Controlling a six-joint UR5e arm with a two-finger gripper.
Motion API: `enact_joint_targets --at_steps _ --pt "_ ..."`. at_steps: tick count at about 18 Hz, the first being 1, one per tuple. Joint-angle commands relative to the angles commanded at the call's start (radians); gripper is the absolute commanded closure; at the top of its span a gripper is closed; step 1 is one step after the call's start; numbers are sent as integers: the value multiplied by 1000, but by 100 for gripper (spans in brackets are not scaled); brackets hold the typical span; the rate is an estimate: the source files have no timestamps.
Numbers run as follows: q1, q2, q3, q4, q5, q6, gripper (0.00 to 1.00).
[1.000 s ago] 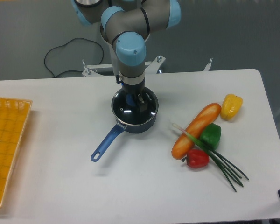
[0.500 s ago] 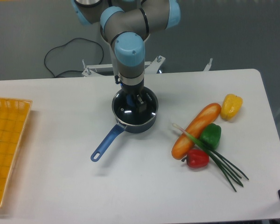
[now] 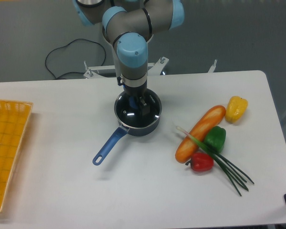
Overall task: Open the lid
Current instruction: 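Close the gripper around the blue lid knob, then lift the glass lid up off the saucepan by its knob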
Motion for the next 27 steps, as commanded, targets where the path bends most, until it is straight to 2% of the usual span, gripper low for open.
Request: enact_joint_targets --at_steps 27 --pt "6 -3 0 0 20 55 15"
